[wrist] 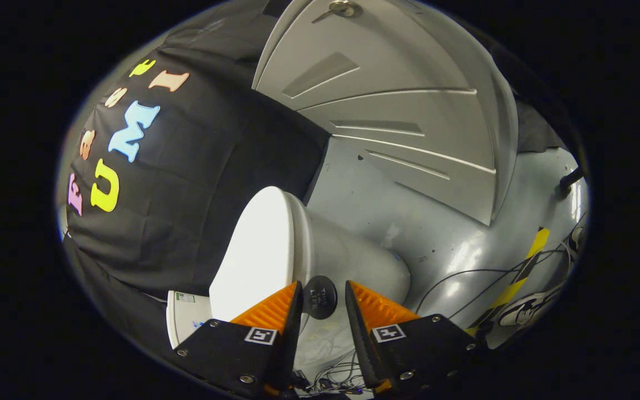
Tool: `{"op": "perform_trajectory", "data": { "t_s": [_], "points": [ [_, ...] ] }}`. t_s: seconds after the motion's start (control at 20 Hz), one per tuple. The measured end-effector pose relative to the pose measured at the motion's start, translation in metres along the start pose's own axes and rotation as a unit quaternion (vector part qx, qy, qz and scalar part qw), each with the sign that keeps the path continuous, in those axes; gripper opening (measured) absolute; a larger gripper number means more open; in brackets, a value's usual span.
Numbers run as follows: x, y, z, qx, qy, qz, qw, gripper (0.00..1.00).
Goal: Open the toilet lid.
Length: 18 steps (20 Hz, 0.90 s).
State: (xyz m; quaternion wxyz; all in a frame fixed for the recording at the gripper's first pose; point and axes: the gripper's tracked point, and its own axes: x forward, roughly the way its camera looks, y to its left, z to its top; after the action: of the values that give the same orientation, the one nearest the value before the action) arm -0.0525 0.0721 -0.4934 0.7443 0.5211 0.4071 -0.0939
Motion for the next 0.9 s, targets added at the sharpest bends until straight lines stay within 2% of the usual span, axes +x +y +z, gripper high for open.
{"op": "perform_trajectory", "data": {
  "t_s": [0.15, 0.2, 0.3, 0.5, 0.6, 0.75, 0.9],
  "points": [
    [0.005, -0.004, -0.005, -0.005, 0.008, -0.002, 1.0, 0.4],
    [0.004, -0.005, -0.005, -0.005, 0.008, -0.004, 1.0, 0.32],
    [0.004, -0.004, -0.003, 0.001, 0.003, -0.006, 1.0, 0.25],
    [0.003, -0.005, -0.004, 0.031, 0.008, -0.011, 0.999, 0.2],
    [0.001, -0.003, -0.002, 0.029, 0.01, -0.012, 0.999, 0.12],
    [-0.001, 0.002, -0.001, -0.002, 0.016, -0.03, 0.999, 0.03],
    [-0.007, 0.013, 0.007, -0.066, 0.013, -0.041, 0.997, 0.02]
  ]
}}
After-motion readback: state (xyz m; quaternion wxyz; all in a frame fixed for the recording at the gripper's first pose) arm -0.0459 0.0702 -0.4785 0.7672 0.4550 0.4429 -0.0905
